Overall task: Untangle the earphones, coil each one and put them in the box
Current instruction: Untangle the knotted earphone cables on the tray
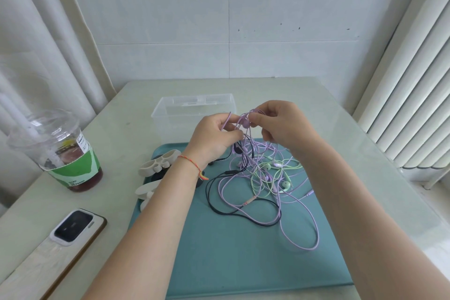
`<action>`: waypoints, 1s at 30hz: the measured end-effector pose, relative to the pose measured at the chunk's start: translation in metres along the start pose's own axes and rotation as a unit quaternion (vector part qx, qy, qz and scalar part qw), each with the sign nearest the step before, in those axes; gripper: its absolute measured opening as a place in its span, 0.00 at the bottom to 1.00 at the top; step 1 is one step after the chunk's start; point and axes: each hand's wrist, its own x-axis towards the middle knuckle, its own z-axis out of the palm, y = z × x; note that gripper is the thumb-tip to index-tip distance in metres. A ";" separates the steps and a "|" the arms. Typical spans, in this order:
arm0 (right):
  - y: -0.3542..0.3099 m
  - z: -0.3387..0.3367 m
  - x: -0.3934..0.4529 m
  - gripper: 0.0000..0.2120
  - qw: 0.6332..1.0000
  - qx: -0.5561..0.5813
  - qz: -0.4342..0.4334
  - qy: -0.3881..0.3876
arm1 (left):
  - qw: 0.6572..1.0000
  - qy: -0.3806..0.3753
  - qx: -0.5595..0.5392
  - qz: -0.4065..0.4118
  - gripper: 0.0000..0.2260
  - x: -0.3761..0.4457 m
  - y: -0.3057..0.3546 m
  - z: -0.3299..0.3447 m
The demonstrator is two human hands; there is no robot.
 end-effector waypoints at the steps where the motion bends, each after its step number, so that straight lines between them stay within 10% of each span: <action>1: 0.000 -0.001 0.001 0.06 1.000 0.004 0.006 -0.005 | 1.000 0.010 0.016 -0.006 0.10 0.000 -0.001 -0.001; 12: -0.011 -0.020 -0.008 0.10 0.985 -0.116 0.033 -0.127 | 0.994 -0.009 -0.034 -0.103 0.13 0.000 0.010 -0.021; 19: -0.011 -0.017 -0.008 0.08 0.990 -0.110 0.000 -0.092 | 0.995 -0.077 -0.049 -0.052 0.08 -0.008 0.016 -0.011; 30: -0.002 -0.020 0.000 0.07 0.991 -0.131 -0.014 -0.005 | 0.987 0.048 -0.127 -0.091 0.05 0.000 0.003 -0.014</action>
